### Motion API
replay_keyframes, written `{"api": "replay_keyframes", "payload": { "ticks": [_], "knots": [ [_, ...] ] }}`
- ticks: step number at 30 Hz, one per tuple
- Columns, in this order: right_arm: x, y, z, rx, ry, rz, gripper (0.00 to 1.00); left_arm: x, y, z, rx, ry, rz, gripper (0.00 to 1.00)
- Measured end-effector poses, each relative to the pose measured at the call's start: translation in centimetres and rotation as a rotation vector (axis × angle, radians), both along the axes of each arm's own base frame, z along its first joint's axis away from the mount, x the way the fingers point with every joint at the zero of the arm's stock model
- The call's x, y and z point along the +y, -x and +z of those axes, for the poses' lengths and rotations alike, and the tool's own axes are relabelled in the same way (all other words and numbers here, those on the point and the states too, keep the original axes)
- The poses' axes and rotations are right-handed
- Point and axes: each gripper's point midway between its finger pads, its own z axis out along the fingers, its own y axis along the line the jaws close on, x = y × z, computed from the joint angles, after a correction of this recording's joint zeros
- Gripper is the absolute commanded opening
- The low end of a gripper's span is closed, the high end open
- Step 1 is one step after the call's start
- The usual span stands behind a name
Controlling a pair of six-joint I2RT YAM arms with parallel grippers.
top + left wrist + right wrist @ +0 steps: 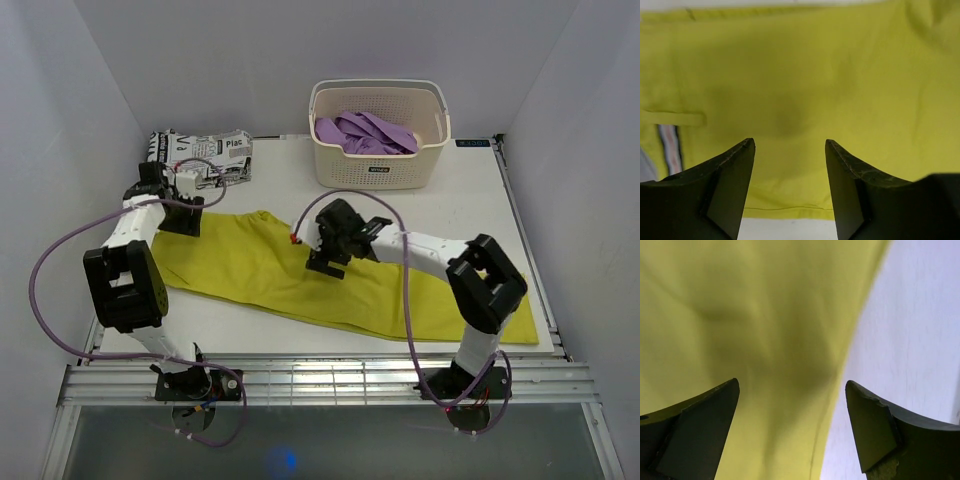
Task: Fold and stack the trousers
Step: Fold the trousers
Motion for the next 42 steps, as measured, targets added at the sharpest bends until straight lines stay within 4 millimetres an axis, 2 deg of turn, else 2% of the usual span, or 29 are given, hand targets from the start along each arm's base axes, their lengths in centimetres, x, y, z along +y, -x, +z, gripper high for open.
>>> {"api": "replay_keyframes", "payload": {
  "ticks": [4,5,7,10,13,17,19,22,27,32,34,35,37,40,42],
  "knots": [
    [-7.7,-0.2,2.5,0.123,-0.038,-0.136,0.98,-0.8,5.4,-5.9,0.160,0.019,-0.003,0.64],
    [-9.7,0.3,2.8,0.147,-0.039,-0.170,1.00,-0.8,6.4,-7.1,0.197,0.020,0.003,0.63],
    [-13.7,2.0,2.6,0.206,-0.024,-0.231,0.94,-0.2,7.6,-8.7,0.243,0.012,0.025,0.61],
    [-19.8,5.0,0.7,0.320,0.038,-0.354,0.87,0.9,7.5,-8.7,0.227,0.009,0.077,0.60],
    [-24.9,7.7,-1.1,0.406,0.115,-0.478,0.82,2.2,7.9,-8.8,0.216,0.004,0.138,0.59],
    [-29.4,11.7,-4.3,0.488,0.246,-0.567,0.77,3.3,9.1,-8.8,0.215,-0.006,0.201,0.60],
    [-30.4,11.6,-4.8,0.488,0.289,-0.586,0.75,3.6,9.5,-8.8,0.223,-0.005,0.222,0.60],
    [-31.2,10.5,-5.0,0.507,0.311,-0.627,0.73,3.7,9.9,-8.8,0.235,0.010,0.248,0.61],
    [-33.4,6.6,-4.6,0.522,0.328,-0.726,0.73,4.1,10.9,-8.7,0.266,0.054,0.291,0.62],
    [-33.9,3.9,-3.9,0.501,0.298,-0.751,0.75,4.7,11.8,-8.5,0.293,0.078,0.322,0.63],
    [-34.0,3.0,-2.8,0.470,0.260,-0.771,0.72,5.1,12.1,-8.5,0.303,0.075,0.335,0.65],
    [-34.2,2.7,-2.0,0.446,0.235,-0.792,0.67,5.2,12.3,-8.5,0.306,0.073,0.339,0.65],
    [-35.2,2.3,0.2,0.384,0.172,-0.848,0.63,5.4,12.5,-8.5,0.312,0.067,0.341,0.66],
    [-38.5,2.1,2.9,0.300,0.087,-0.994,0.62,5.4,12.6,-8.3,0.311,0.063,0.336,0.66],
    [-41.4,2.7,3.4,0.279,0.053,-1.106,0.60,5.4,12.7,-8.2,0.308,0.061,0.334,0.66]
  ]
}}
